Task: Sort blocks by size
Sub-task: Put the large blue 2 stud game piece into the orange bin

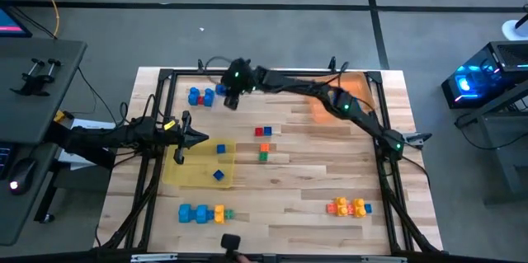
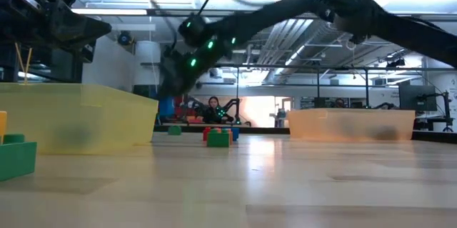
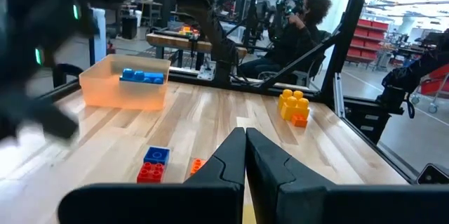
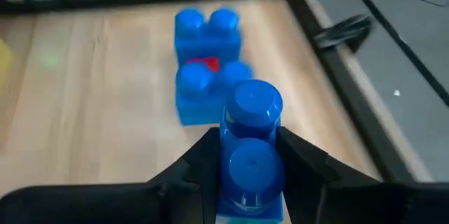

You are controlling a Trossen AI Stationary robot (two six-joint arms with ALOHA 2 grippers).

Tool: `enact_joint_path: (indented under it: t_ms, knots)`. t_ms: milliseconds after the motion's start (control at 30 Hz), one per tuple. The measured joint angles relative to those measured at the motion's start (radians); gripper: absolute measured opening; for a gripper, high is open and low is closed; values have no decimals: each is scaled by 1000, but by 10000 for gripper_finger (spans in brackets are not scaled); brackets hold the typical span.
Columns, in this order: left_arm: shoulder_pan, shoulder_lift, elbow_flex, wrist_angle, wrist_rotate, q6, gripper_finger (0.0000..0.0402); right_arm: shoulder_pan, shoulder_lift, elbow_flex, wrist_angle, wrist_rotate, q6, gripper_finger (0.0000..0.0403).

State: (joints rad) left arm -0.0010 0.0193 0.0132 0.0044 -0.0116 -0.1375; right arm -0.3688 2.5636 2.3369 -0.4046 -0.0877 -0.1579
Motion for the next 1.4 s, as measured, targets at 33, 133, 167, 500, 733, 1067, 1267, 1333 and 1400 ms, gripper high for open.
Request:
enact_joint_path:
  t_ms: [33,133,167,500,733,1067,1267,1333,1400]
  knots:
    - [0,0,0,0,0,0,0,-9,-20,7,-32,0,0,107]
    - [0,0,0,0,0,0,0,-36,-94,18,-117,1,1,107]
    - [0,0,0,0,0,0,0,-46,-126,18,-144,7,9,107]
    - [0,0,0,0,0,0,0,-90,-315,17,-748,201,96,107]
    - [0,0,0,0,0,0,0,-80,-507,-310,-808,328,220,107]
    - [0,0,0,0,0,0,0,-82,-1062,-1125,-543,460,662,107]
    - [0,0,0,0,0,0,0,-124,-1181,-1340,-374,489,831,107]
    - [0,0,0,0,0,0,0,-134,-1183,-1394,-306,484,839,107]
    - [0,0,0,0,0,0,0,-141,-1183,-1436,-235,467,835,107]
